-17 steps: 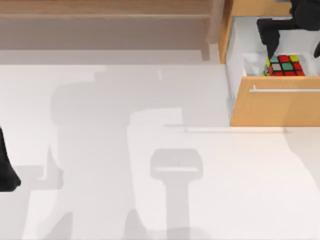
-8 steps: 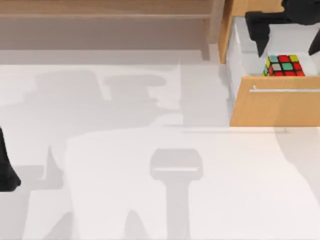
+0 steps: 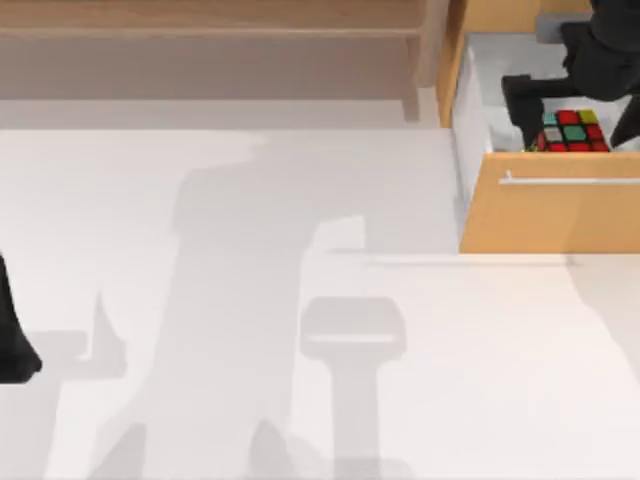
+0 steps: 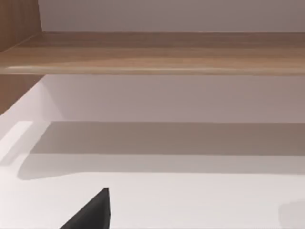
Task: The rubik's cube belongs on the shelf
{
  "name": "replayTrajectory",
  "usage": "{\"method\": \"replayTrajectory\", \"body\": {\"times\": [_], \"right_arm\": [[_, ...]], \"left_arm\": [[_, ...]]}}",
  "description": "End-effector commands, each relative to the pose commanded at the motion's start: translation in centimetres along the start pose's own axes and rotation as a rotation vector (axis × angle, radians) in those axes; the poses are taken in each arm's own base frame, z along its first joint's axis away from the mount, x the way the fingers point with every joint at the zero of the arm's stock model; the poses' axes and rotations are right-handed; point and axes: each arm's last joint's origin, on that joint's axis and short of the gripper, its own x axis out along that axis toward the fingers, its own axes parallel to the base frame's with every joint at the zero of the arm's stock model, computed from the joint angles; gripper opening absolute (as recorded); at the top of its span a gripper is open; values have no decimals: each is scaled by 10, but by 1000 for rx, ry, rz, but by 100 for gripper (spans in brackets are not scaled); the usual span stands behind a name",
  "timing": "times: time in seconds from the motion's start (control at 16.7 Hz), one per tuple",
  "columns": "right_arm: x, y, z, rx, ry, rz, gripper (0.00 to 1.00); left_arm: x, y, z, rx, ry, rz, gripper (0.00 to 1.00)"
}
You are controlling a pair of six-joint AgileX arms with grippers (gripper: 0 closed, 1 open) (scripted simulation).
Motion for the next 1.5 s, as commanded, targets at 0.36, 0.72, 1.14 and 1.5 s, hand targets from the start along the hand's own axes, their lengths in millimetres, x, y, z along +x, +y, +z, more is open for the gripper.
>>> {"method": "replayTrajectory", "body": {"times": [0.36,0.72,1.14,1.5], "right_arm": [[9,0,4,-2,-8,2,100],[9,0,4,-2,-8,2,55],[9,0,4,-2,-8,2,2],[9,0,4,-2,-8,2,0]], "left_arm": [[0,0,0,0,0,0,100],[0,0,0,0,0,0,100],[0,0,0,0,0,0,100],[0,0,0,0,0,0,100]]}}
